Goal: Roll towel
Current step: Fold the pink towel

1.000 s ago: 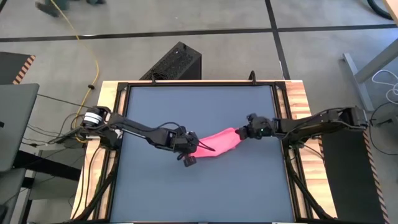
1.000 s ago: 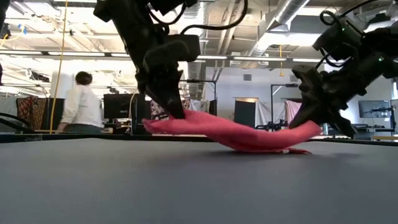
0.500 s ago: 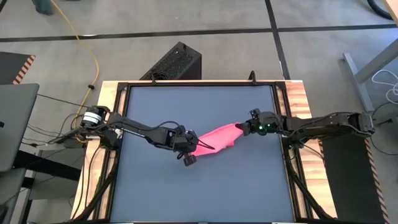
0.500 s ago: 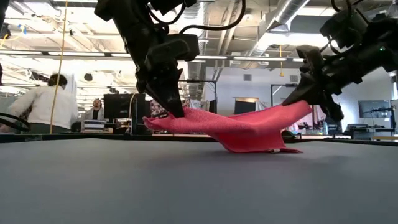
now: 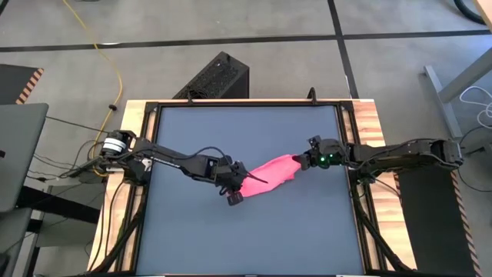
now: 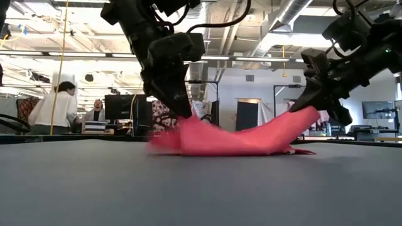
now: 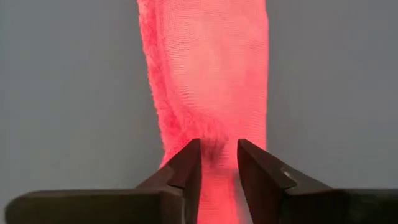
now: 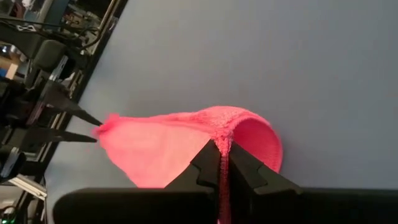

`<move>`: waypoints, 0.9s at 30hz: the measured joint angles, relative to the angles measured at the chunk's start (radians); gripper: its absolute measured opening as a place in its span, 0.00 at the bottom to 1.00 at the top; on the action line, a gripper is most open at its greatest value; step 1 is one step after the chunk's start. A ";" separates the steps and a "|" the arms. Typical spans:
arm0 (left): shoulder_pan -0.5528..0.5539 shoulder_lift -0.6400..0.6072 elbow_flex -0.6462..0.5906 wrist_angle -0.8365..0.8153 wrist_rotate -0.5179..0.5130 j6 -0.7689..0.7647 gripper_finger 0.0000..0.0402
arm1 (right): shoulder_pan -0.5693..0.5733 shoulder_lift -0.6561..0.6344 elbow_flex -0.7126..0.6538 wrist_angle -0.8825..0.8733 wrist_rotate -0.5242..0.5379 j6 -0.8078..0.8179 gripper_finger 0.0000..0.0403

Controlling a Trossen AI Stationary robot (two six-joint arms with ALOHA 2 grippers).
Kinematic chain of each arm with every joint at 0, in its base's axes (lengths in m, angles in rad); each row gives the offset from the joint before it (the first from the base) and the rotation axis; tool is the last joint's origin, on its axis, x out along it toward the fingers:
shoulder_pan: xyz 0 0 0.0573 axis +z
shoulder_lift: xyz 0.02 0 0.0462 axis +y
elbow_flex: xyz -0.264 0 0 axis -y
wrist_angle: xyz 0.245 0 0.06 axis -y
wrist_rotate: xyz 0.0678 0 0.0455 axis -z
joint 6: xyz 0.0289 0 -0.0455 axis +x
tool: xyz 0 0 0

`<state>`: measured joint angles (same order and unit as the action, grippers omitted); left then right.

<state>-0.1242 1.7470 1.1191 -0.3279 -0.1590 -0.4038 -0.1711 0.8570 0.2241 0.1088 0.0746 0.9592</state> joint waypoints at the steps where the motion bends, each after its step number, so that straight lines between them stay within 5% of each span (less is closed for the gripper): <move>1: 0.000 0.000 0.000 0.000 0.002 0.000 0.26 | 0.000 0.000 0.000 -0.006 0.001 0.000 0.09; 16: 0.001 0.005 0.000 0.003 -0.090 0.040 0.30 | 0.000 0.000 0.000 -0.019 0.003 0.000 0.09; 27: 0.035 0.058 0.000 0.024 -0.054 0.057 0.30 | 0.000 0.000 0.001 0.000 0.006 0.001 0.09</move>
<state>-0.0887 1.8053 1.1191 -0.3041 -0.2128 -0.3472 -0.1707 0.8570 0.2247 0.1084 0.0803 0.9600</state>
